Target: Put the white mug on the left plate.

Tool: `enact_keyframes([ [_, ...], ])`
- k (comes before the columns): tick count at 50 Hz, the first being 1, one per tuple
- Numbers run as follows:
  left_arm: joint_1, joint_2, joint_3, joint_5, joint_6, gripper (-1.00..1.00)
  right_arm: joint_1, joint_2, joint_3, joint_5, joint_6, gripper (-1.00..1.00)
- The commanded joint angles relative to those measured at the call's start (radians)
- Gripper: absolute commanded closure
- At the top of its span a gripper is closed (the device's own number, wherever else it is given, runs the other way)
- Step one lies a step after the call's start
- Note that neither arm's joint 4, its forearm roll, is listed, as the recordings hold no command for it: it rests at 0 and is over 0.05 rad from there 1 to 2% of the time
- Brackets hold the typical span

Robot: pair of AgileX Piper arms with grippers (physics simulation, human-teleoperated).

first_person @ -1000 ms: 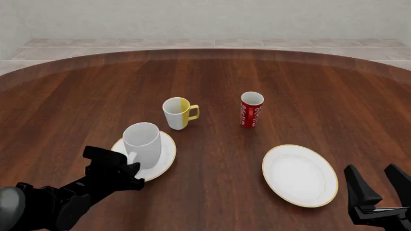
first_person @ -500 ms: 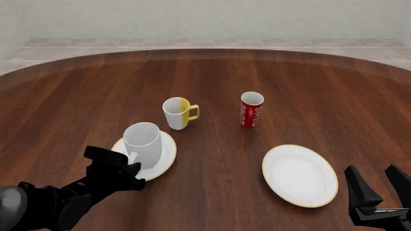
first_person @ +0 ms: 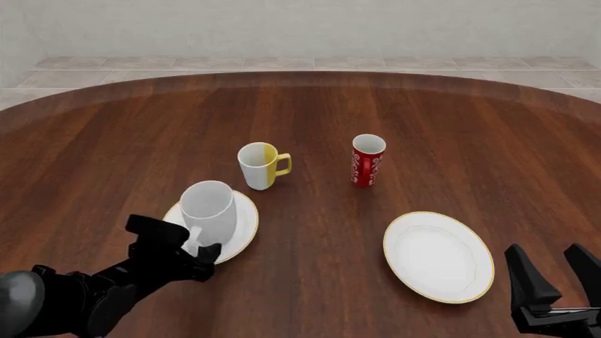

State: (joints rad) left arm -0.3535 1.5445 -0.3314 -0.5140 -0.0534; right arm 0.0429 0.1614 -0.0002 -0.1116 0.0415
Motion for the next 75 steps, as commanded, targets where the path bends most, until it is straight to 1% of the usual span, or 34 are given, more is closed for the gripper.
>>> enact_keyframes([
  [1, -0.002, 0.003, -0.003, 0.005, 0.003, -1.0, 0.0, -0.01, 0.0, 0.01, 0.0, -1.0],
  [11, 0.002, -0.019, 0.002, 0.016, 0.011, -1.0, 0.0, 0.017, 0.0, -0.017, 0.0, -1.0],
  [26, 0.012, -0.148, 0.015, 0.092, 0.035, -1.0, 0.001, 0.045, 0.0, -0.045, -0.002, -1.0],
  [37, 0.012, -0.217, 0.017, 0.133, 0.044, -1.0, 0.0, 0.045, 0.0, -0.047, -0.003, -1.0],
  [44, 0.01, -0.289, 0.014, 0.183, 0.045, -1.0, 0.0, 0.027, 0.0, -0.029, -0.003, -1.0],
  [51, 0.006, -0.353, 0.006, 0.233, 0.049, -1.0, 0.001, 0.047, 0.0, -0.048, -0.004, -1.0],
  [62, 0.0, -0.425, -0.005, 0.29, 0.056, -1.0, 0.004, 0.131, 0.0, -0.129, -0.009, -1.0],
  [70, -0.001, -0.457, -0.013, 0.318, 0.057, -1.0, 0.005, 0.154, 0.0, -0.151, -0.011, -1.0],
  [75, -0.006, -0.486, -0.015, 0.338, 0.063, -1.0, 0.005, 0.149, 0.0, -0.146, -0.01, -1.0],
])
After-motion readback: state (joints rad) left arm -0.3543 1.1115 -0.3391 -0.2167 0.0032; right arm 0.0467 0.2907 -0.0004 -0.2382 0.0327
